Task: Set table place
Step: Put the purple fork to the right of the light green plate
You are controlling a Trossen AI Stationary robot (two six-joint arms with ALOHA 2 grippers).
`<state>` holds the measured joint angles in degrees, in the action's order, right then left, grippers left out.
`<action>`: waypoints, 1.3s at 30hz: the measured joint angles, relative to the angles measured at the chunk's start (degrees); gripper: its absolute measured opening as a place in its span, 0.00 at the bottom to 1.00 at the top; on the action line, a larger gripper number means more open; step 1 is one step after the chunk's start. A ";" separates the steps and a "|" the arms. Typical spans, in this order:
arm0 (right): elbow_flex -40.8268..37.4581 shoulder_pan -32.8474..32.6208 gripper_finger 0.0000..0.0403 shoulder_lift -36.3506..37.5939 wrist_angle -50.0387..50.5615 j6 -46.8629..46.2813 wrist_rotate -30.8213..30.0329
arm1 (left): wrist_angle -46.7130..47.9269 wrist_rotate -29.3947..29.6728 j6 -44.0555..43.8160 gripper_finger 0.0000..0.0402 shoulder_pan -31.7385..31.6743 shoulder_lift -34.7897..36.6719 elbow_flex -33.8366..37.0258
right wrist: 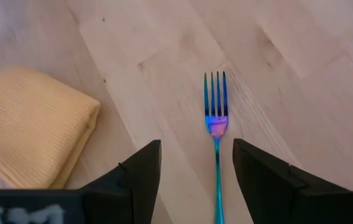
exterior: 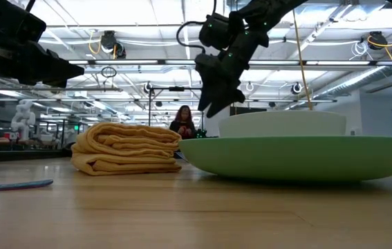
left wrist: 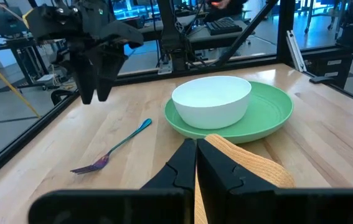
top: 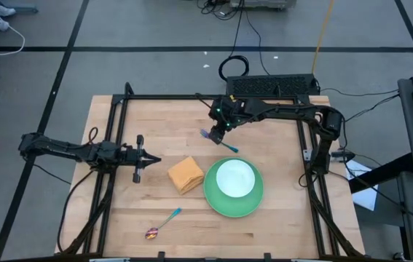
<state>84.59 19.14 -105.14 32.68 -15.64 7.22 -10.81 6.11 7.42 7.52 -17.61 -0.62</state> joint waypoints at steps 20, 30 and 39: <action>4.27 -1.01 0.46 -13.11 0.81 3.81 -0.09 | 0.52 -0.02 -0.24 0.05 0.01 -0.02 0.00; 4.44 -1.49 0.46 -12.91 3.53 5.89 -2.91 | 0.81 -0.03 -0.39 0.05 0.00 0.00 0.00; 4.43 -2.08 0.46 -14.34 3.21 8.51 -5.68 | 0.79 -0.04 -0.24 0.05 -0.01 -0.02 0.00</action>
<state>89.02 17.06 -119.48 35.90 -7.12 1.55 -10.02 6.07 7.18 7.51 -17.63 -0.62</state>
